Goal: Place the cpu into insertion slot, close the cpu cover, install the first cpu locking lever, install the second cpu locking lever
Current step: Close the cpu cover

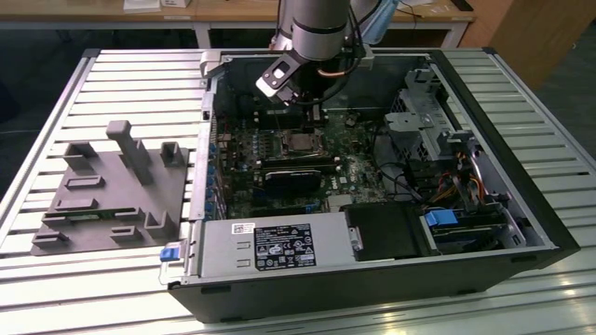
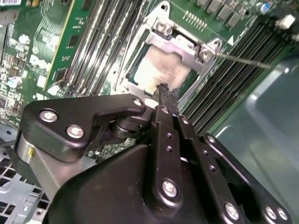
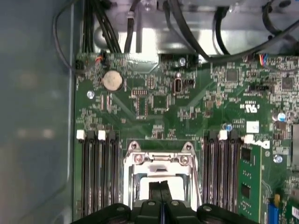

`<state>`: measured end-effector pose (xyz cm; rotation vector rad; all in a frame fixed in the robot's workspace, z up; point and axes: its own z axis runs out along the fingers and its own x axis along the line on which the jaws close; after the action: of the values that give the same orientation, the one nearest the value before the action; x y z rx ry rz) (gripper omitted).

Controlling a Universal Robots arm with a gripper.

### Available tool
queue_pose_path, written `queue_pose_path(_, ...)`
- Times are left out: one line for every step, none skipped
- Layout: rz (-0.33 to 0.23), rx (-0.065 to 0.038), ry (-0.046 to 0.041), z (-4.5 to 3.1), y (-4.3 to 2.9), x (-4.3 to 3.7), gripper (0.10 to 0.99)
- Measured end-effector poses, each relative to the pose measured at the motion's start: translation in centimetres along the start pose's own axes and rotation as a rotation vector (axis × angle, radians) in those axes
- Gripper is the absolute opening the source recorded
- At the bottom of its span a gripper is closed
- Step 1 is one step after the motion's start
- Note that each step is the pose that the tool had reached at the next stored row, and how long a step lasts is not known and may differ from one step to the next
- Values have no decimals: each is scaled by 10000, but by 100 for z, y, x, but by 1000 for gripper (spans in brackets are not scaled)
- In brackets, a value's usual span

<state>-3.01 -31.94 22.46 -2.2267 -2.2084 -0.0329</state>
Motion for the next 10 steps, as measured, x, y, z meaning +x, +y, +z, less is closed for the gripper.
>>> queue_pose_path(-2,-7,1,7,-14,-1,102)
queue_pose_path(-5,-9,1,16,-27,-3,102)
queue_pose_path(-7,-9,0,26,-39,-6,102)
queue_pose_path(-10,-10,-1,36,-53,-9,102)
queue_pose_path(-12,-10,-1,43,-64,-12,102)
queue_pose_path(-15,-10,-1,48,-78,-15,102)
queue_pose_path(-18,-13,-2,52,-90,-18,102)
queue_pose_path(-20,-17,-1,54,-101,-20,102)
queue_pose_path(-21,-21,2,56,-110,-22,102)
queue_pose_path(-22,-23,2,56,-115,-21,102)
